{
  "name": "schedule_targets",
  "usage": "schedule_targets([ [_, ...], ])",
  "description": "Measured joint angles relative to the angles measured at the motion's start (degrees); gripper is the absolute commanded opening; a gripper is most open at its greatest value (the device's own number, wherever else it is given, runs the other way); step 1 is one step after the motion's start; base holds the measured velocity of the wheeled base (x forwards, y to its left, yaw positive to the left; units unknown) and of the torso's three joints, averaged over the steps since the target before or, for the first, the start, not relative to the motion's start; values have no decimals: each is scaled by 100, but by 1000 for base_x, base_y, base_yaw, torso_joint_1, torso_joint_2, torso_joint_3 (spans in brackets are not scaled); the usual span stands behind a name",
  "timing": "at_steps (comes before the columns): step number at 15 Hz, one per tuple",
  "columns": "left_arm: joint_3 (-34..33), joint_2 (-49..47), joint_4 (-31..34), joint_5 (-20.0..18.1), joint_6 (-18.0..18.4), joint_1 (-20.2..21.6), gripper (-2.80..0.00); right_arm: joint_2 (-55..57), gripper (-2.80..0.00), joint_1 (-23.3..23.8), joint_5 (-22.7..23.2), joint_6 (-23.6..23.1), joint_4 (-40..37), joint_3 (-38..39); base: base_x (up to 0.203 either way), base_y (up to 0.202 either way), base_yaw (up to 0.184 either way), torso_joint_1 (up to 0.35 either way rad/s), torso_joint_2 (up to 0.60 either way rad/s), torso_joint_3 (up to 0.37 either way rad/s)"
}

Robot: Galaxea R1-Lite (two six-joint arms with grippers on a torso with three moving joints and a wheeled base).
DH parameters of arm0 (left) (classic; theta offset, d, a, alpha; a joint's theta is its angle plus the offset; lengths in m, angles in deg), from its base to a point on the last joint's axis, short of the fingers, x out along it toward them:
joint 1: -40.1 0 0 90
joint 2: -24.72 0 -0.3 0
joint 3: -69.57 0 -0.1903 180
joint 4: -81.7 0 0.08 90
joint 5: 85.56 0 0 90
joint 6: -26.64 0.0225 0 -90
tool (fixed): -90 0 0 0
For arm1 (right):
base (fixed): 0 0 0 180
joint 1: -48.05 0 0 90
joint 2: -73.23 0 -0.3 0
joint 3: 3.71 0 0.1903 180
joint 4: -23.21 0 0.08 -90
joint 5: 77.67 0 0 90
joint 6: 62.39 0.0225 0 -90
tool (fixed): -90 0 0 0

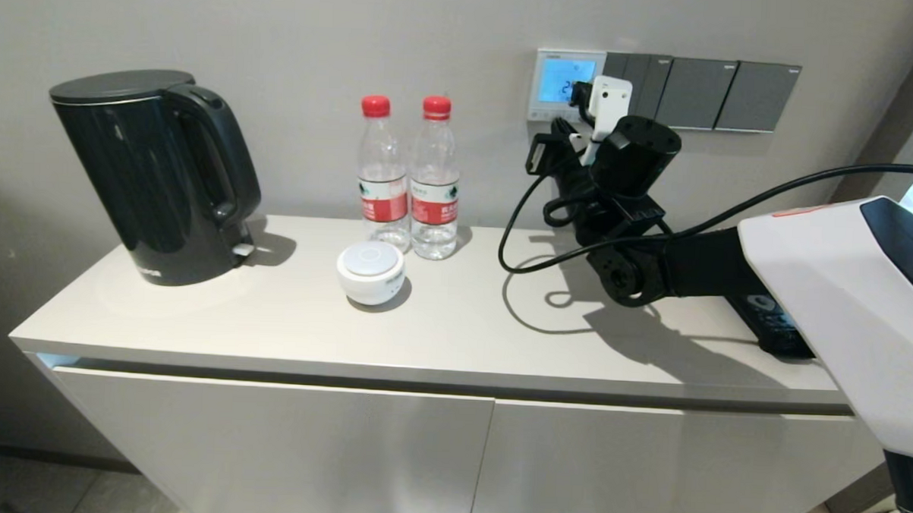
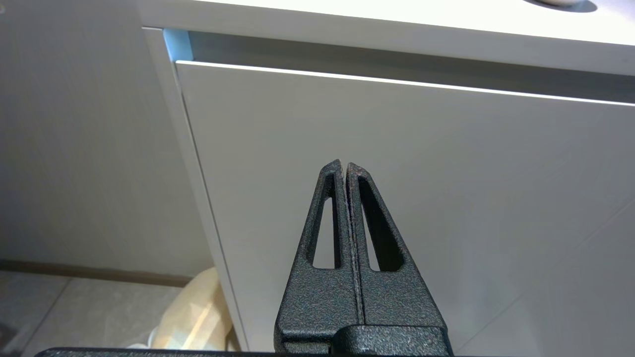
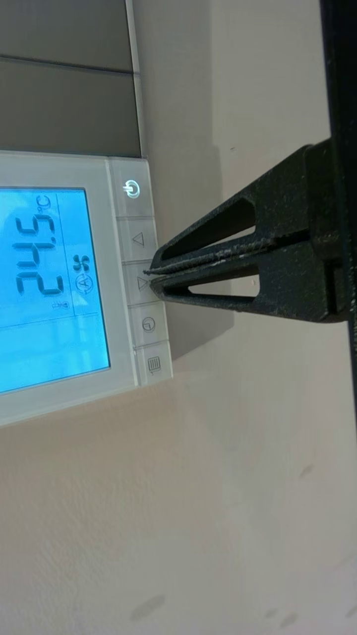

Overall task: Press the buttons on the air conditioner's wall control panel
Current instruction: Press the temperature decrease button

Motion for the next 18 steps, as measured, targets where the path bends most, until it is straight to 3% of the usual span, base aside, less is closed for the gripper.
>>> schedule_targets([
  [11,0,0,1,2,0,0,-280,-300,-280,-129,-9,-201,330,419,0,0,0,0,0,0],
  [18,0,0,0,0,2,0,-280,-146,-280,-71,-2,-217,277,221,0,0,0,0,0,0],
])
